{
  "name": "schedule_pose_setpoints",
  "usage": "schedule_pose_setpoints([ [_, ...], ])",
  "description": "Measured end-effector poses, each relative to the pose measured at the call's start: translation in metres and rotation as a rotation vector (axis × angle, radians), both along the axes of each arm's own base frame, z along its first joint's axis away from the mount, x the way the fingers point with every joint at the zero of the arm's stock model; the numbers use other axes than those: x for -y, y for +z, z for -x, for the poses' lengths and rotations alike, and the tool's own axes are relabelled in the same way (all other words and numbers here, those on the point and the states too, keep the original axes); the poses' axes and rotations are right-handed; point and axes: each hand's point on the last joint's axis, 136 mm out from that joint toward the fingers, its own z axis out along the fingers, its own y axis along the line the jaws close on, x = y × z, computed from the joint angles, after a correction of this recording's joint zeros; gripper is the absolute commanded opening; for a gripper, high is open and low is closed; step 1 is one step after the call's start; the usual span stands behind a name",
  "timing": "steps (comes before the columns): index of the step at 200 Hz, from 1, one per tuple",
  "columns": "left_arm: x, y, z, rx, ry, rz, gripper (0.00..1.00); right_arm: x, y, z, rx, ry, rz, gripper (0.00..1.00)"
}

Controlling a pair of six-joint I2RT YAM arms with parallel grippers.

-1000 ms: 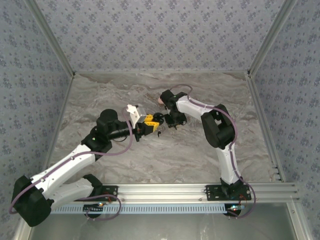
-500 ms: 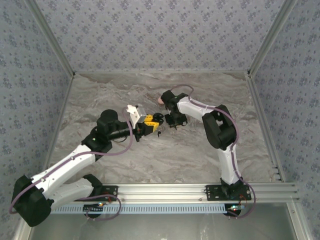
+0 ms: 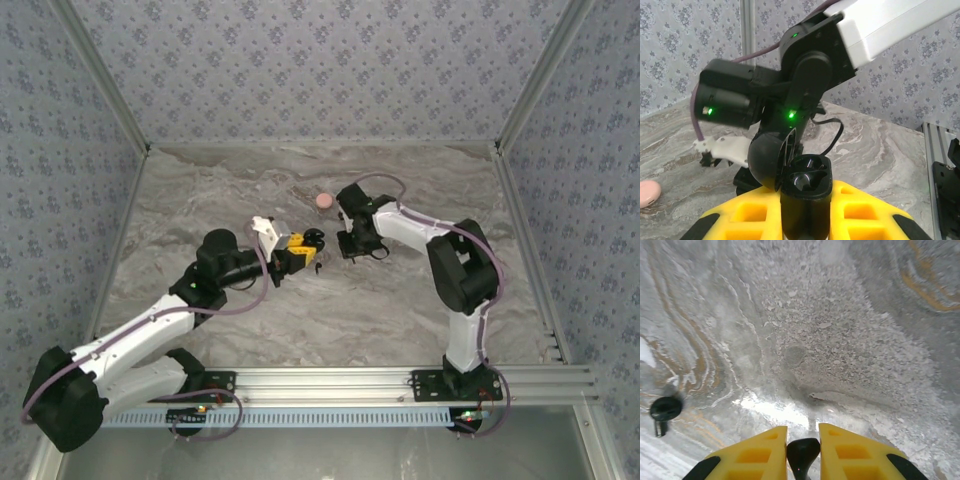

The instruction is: Insert wireless bluetooth earbuds into charging case

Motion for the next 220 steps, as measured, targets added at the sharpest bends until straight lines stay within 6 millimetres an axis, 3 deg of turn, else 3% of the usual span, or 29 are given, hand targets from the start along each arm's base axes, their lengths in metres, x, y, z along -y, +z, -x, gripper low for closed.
schedule_pose_setpoints([
  [48,-0.002,-0.007,-0.002,0.008,0.021,0.018,0.17,-0.006,0.037,-0.002,0.101,-0.007,-0.133,0.19],
  [107,-0.006,-0.015,-0.005,0.011,0.049,0.023,0.17,-0.012,0.101,-0.005,0.24,-0.006,-0.29,0.19],
  [220,-0.009,-0.009,-0.011,0.039,0.088,0.053,0.16,-0.022,0.193,0.011,0.381,0.023,-0.529,0.2],
])
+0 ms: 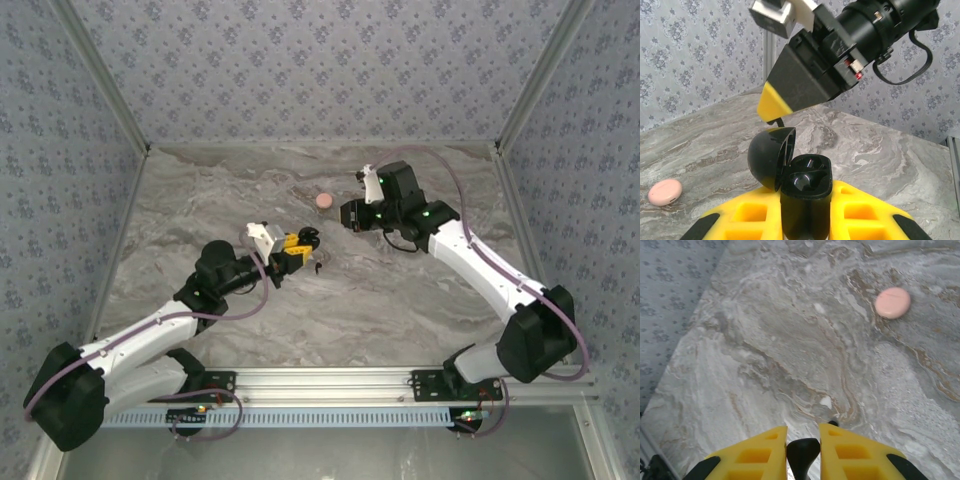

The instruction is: Insert wireless bluetooth earbuds into charging case

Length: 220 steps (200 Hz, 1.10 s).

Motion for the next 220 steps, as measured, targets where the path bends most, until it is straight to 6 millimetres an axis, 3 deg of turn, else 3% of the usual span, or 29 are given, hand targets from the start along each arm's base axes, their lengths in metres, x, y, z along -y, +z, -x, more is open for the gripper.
schedule_pose_setpoints([
  [99,0.003,-0.011,-0.017,-0.035,0.057,0.01,0.16,-0.028,0.04,0.019,0.061,0.104,-0.135,0.21],
  [220,0.001,-0.01,-0.03,-0.056,0.116,0.048,0.16,-0.056,0.058,0.033,0.111,0.171,-0.197,0.22],
])
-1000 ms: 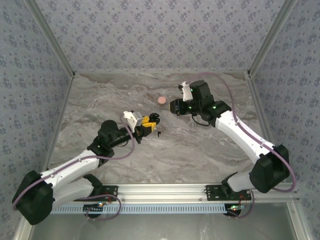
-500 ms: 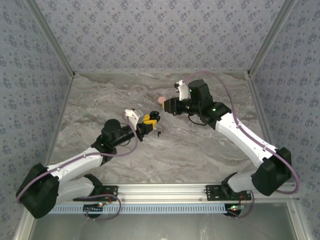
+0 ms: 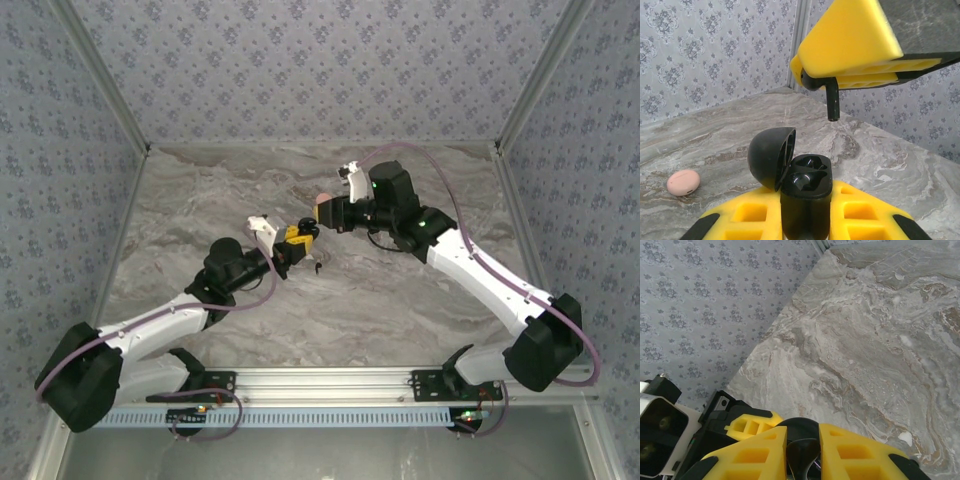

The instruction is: Insert wireless bluetooth earbuds into charging case

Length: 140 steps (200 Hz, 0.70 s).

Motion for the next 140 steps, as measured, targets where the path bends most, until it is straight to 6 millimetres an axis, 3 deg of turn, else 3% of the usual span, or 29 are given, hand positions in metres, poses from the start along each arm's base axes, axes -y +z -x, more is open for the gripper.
schedule_pose_setpoints([
  [140,-0.002,0.009,-0.004,-0.022,0.027,0.06,0.18,-0.011,0.007,0.003,0.025,0.004,-0.023,0.22],
])
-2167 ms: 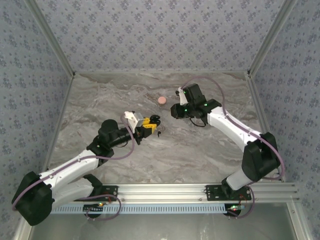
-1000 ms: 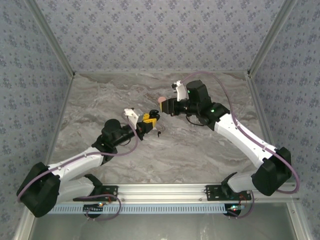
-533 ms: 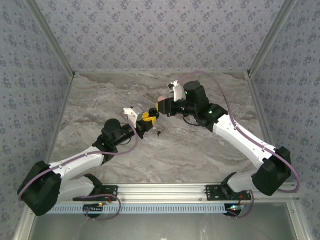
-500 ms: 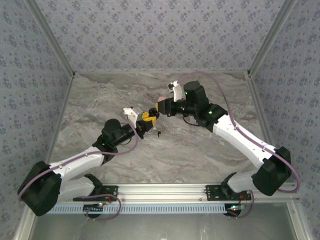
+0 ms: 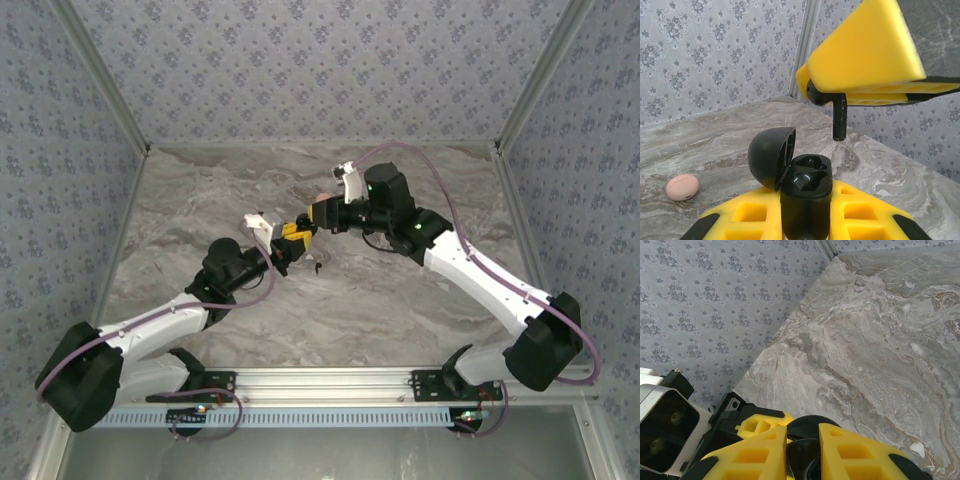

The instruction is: Insert wireless bluetooth earbuds into charging case

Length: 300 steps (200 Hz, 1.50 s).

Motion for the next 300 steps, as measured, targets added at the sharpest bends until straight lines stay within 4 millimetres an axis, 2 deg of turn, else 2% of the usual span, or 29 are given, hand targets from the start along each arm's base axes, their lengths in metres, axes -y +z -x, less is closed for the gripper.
schedule_pose_setpoints([
  [90,0.0015,0.0045,-0.0022,-0.016,0.004,0.022,0.18,-0.0078,-0.0056,-0.0005,0.004,-0.01,0.013,0.22],
  [300,0.0002,0.0047,-0.0043,-0.027,0.025,0.031,0.18,-0.0073,-0.0092,-0.006,0.014,-0.047,0.031,0.21],
])
